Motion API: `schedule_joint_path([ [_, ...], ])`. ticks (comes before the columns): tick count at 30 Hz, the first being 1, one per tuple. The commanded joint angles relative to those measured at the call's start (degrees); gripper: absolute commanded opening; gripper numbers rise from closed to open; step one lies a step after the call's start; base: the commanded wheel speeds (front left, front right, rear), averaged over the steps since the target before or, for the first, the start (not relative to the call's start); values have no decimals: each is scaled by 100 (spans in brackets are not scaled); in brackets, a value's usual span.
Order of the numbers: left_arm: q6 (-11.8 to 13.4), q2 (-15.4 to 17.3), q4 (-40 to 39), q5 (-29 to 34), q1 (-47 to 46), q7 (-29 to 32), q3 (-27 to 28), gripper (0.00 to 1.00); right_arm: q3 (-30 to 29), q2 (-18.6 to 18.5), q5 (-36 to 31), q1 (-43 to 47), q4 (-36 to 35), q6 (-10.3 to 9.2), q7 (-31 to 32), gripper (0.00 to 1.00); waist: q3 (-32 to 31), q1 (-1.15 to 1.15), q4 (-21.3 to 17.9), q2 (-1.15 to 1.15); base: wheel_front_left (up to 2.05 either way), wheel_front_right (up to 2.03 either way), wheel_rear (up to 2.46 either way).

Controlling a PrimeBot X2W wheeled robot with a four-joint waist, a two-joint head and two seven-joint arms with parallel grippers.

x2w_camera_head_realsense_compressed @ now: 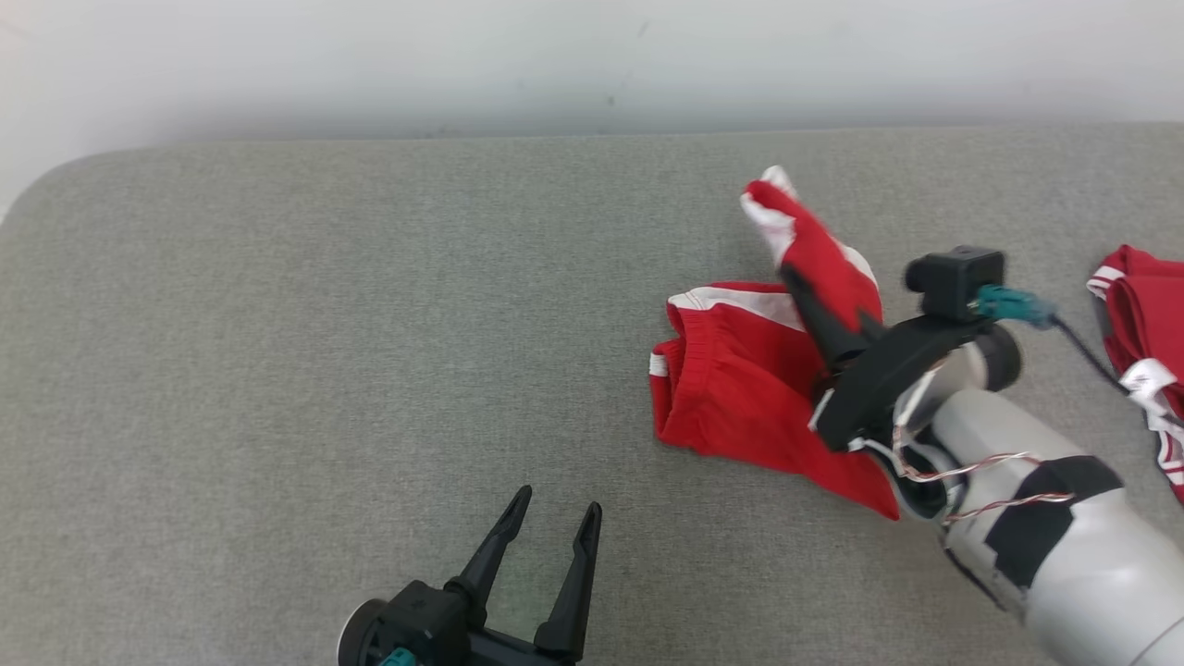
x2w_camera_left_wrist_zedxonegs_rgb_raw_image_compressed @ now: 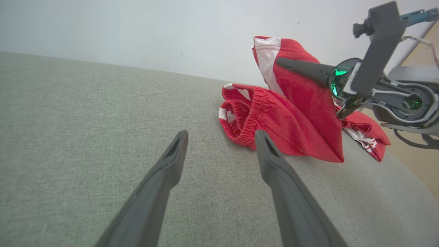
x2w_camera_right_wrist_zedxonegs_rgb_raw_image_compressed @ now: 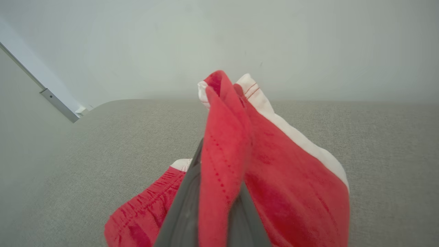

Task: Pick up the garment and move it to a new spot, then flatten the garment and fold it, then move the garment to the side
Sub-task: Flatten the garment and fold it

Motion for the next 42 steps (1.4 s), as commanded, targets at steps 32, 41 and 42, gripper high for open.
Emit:
schedule_joint_path([
  [32, 113, 57, 8, -149, 344, -123, 125, 100, -38, 336, -327, 480, -613, -5, -299, 100, -476, 0, -84, 0, 0, 0, 0],
  [41, 325, 154, -210, -75, 505, -155, 547, 100, -2123, 225, -1523, 1862, -1102, -4, -303, 100, -624, 0, -327, 0, 0, 0, 0],
  [42, 352, 171, -228, -74, 531, -148, 604, 100, -2272, 235, -1674, 1999, -1153, -4, -303, 100, -652, 0, -355, 0, 0, 0, 0],
])
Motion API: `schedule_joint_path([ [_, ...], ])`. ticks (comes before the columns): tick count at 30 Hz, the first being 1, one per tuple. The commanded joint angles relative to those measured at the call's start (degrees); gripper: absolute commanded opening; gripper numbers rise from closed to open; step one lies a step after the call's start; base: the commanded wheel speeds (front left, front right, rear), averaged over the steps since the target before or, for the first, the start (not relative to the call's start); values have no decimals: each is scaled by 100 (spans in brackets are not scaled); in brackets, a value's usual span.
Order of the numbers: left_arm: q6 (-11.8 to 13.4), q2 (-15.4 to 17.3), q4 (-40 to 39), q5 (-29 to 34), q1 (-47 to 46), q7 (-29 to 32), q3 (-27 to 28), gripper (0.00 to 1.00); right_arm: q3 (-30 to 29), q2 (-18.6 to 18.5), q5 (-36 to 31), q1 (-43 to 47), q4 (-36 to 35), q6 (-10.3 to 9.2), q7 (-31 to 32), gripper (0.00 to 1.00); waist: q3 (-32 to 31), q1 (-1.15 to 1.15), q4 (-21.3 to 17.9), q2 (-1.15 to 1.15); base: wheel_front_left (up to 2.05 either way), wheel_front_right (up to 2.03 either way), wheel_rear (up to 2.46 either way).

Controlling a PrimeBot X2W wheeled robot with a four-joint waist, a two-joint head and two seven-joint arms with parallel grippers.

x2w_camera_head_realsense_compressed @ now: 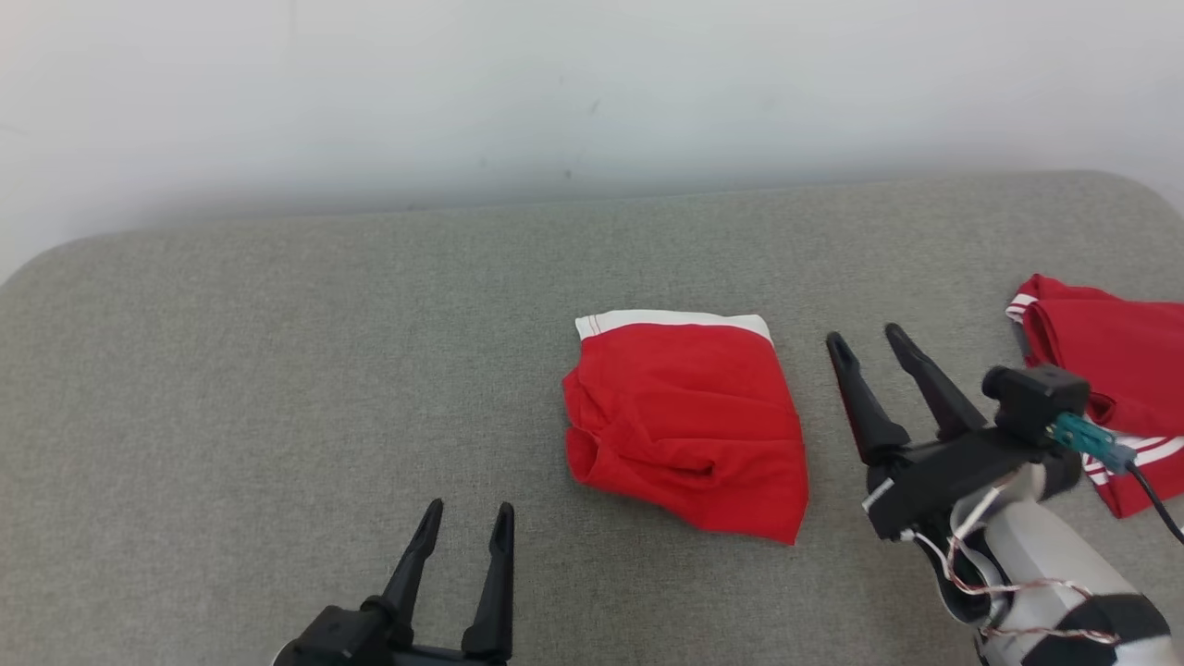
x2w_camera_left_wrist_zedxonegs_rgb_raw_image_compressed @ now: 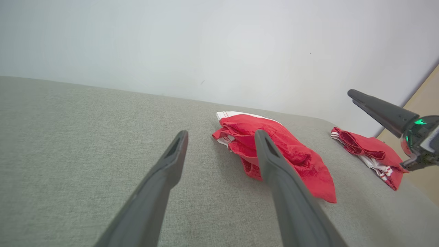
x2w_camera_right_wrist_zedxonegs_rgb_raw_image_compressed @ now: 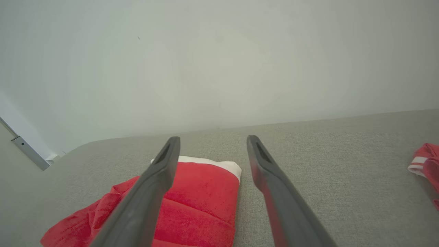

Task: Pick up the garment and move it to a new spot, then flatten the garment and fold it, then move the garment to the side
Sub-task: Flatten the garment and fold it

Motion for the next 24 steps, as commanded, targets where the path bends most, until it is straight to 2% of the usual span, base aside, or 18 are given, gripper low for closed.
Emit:
schedule_joint_path([
  [1, 11, 48, -21, 51, 110, -26, 42, 100, -77, -13, -110, 104, -55, -3, -24, 100, -66, 0, -65, 0, 0, 0, 0],
  [7, 40, 86, -167, 236, 306, -30, 393, 100, -991, 188, -1122, 925, -533, -3, -24, 100, -245, 0, -158, 0, 0, 0, 0],
  [14, -136, -13, -393, 569, 660, -31, 830, 100, -1589, 508, -2021, 1893, -1275, -3, -18, 100, -491, 0, -217, 0, 0, 0, 0],
  [24, -552, -168, -618, 1294, 1249, -32, 1360, 100, -2030, 852, -2563, 2950, -1986, -3, -17, 100, -728, 0, -291, 0, 0, 0, 0],
])
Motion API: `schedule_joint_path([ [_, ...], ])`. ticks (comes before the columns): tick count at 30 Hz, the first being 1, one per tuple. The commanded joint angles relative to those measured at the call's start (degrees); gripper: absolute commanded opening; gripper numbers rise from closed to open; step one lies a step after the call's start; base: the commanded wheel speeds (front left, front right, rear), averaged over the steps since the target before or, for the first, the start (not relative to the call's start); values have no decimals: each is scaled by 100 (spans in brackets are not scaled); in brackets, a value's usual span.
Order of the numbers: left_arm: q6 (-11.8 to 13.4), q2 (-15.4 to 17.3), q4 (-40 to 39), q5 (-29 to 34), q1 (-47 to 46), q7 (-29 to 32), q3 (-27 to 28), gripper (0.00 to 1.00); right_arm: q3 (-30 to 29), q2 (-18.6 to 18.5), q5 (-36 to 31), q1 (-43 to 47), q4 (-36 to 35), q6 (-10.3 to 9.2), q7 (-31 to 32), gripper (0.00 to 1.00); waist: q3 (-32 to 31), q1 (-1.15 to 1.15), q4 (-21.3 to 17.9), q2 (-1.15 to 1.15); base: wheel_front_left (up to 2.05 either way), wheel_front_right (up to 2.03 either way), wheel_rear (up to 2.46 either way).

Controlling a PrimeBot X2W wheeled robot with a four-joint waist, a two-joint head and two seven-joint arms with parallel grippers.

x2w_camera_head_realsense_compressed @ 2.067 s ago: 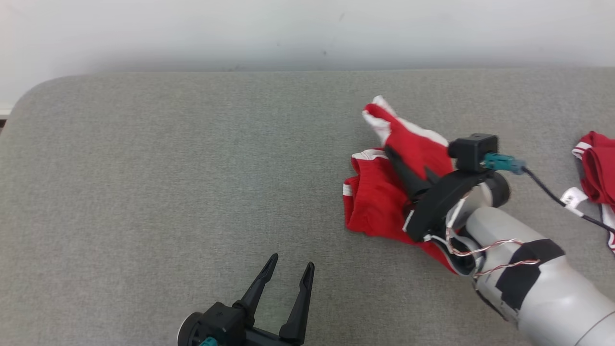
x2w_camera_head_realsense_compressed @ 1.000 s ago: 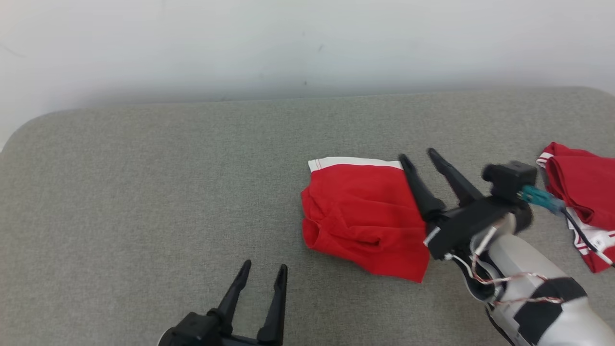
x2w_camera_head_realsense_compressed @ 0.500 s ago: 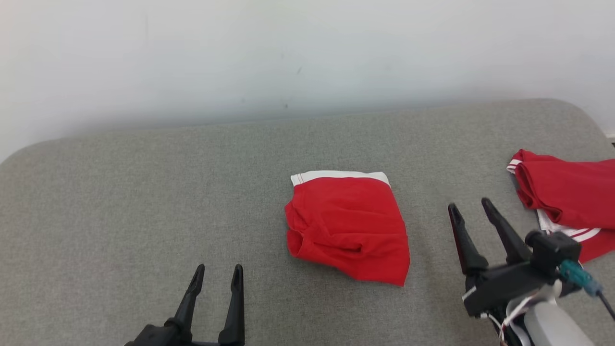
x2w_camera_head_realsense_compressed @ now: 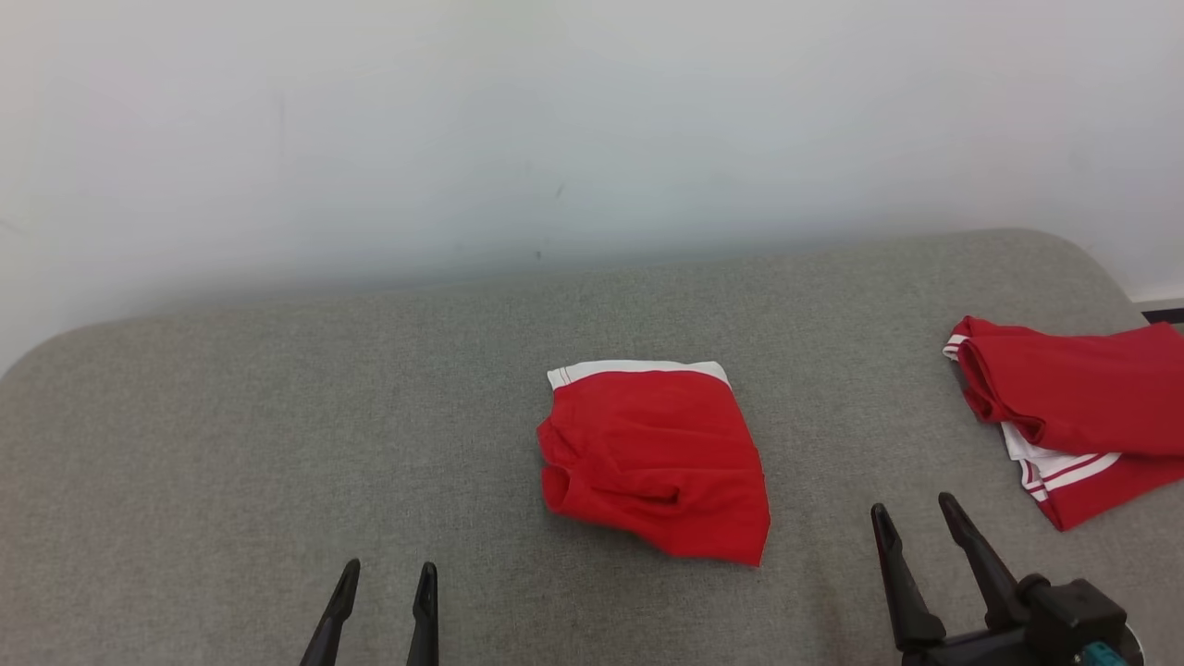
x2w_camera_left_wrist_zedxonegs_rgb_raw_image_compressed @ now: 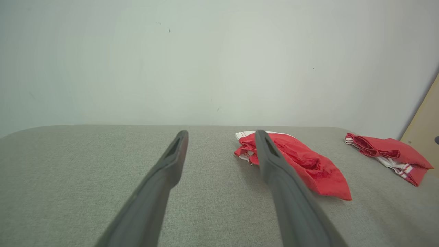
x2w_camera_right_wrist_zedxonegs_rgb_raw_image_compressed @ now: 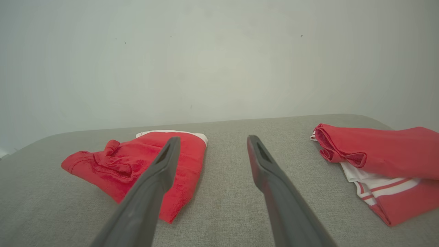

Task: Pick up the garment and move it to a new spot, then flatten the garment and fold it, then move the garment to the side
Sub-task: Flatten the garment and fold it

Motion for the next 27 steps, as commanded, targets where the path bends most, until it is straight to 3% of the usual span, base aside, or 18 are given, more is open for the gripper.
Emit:
schedule_joint_path([
  [1, -81, -26, -4, 149, 180, -31, 78, 100, -16, 63, -68, 167, -79, -3, -9, 100, -73, 0, -30, 0, 0, 0, 0],
  [11, -334, -166, 18, 527, 525, -31, 374, 100, -97, 165, -183, 525, -170, -3, -9, 100, -224, 0, -26, 0, 0, 0, 0],
  [27, -484, -255, 138, 658, 651, -32, 567, 100, -28, 173, -117, 603, -132, -3, -9, 100, -286, 0, 39, 0, 0, 0, 0],
])
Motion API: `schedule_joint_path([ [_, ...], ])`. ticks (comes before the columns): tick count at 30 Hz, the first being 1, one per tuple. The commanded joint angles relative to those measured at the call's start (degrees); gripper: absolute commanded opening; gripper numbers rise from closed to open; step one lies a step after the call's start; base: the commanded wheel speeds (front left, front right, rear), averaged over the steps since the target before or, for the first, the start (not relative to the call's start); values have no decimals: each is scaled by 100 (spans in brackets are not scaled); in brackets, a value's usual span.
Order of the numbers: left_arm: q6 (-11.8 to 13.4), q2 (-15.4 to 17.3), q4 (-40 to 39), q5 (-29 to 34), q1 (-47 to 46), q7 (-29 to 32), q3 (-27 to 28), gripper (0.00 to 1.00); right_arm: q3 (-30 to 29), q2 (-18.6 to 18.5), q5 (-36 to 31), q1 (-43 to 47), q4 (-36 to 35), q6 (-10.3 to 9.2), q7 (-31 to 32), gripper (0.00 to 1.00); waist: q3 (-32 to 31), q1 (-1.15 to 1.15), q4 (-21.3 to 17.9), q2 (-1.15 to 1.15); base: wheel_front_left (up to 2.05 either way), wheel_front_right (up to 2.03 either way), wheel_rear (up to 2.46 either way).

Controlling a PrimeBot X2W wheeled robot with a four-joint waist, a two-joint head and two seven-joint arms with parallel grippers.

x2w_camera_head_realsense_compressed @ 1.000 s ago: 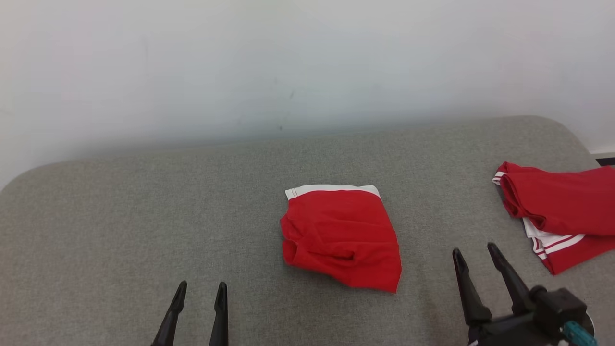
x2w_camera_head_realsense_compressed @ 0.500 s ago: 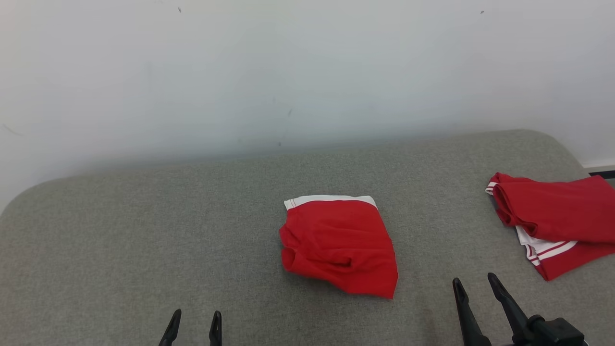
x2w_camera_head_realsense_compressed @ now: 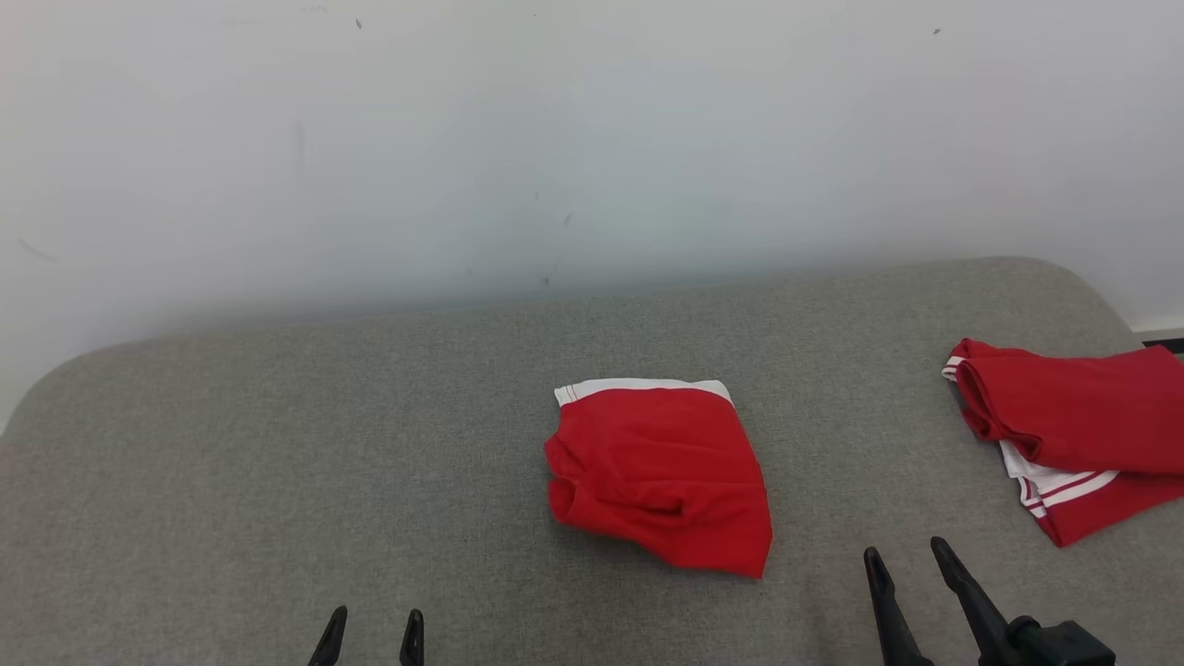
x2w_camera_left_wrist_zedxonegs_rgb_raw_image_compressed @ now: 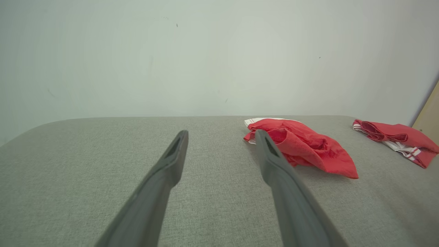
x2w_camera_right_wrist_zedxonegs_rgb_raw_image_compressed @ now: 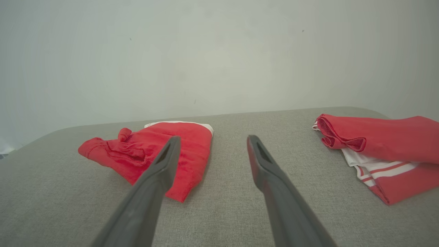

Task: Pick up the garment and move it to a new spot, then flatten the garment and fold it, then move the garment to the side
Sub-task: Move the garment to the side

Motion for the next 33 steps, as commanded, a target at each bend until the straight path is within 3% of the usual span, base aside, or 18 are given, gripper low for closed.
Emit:
schedule_joint_path([
  [1, -1, -6, 33, 43, 95, -32, 11, 100, 41, -7, 55, 52, 15, -3, -8, 100, 3, 0, 8, 0, 0, 0, 0],
  [8, -22, -10, 65, 26, 58, -32, -22, 100, 213, -64, 267, -81, 132, -3, -8, 100, 45, 0, 58, 0, 0, 0, 0],
  [13, -38, -10, 93, 14, -49, -32, -93, 100, 492, -91, 991, -455, 512, -3, -9, 100, 137, 0, 132, 0, 0, 0, 0],
  [19, -8, -10, 84, 27, -137, -32, -260, 100, 871, 43, 2696, -1362, 1561, -3, -8, 100, 274, 0, 309, 0, 0, 0, 0],
  [24, -8, -10, 98, 73, -233, -32, -400, 100, 1317, -57, 3873, -2105, 2324, -2, -4, 100, 434, 0, 507, 0, 0, 0, 0],
  [33, 16, -9, 104, 42, -469, -32, -628, 100, 1734, -377, 5187, -3088, 3192, -2, 25, 100, 852, 0, 810, 0, 0, 0, 0],
])
